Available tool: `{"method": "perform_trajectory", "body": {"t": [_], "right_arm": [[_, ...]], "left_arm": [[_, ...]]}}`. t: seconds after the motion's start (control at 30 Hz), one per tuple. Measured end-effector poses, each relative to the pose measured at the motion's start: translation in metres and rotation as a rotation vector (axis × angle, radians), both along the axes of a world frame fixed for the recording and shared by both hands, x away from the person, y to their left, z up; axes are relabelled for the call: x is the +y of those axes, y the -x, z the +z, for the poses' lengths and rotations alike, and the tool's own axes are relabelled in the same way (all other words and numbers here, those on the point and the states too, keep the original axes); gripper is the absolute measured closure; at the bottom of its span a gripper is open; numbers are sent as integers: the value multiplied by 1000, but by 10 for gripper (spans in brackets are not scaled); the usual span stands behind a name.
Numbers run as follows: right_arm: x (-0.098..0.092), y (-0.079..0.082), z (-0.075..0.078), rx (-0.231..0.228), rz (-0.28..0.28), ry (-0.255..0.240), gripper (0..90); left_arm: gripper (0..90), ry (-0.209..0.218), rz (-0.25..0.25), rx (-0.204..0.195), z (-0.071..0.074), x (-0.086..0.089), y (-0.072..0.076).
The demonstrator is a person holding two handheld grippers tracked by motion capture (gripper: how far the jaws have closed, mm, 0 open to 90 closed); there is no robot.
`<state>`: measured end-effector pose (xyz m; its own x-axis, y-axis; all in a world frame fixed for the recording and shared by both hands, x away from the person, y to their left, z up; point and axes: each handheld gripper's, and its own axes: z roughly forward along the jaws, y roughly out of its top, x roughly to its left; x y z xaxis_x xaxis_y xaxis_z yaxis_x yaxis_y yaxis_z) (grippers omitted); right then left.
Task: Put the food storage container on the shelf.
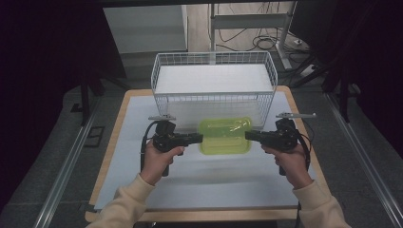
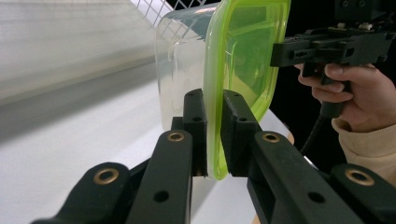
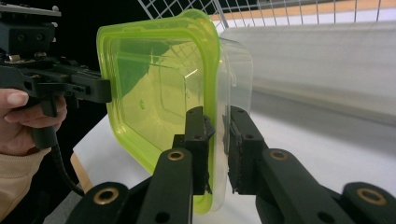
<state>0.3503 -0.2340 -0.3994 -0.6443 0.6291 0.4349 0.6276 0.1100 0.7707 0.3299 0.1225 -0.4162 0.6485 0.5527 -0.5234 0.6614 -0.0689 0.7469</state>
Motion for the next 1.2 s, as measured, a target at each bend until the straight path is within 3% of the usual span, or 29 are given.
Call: {"method": "perform_trajectory", "body": {"t": [0.4, 1.2], "right_arm": [[5, -7, 11, -8, -3, -8, 800], [22, -20, 52, -64, 6, 4, 800]], "left_arm": [[817, 0, 4, -11, 14, 5, -7], [817, 19, 29, -60, 51, 21, -16]]}}
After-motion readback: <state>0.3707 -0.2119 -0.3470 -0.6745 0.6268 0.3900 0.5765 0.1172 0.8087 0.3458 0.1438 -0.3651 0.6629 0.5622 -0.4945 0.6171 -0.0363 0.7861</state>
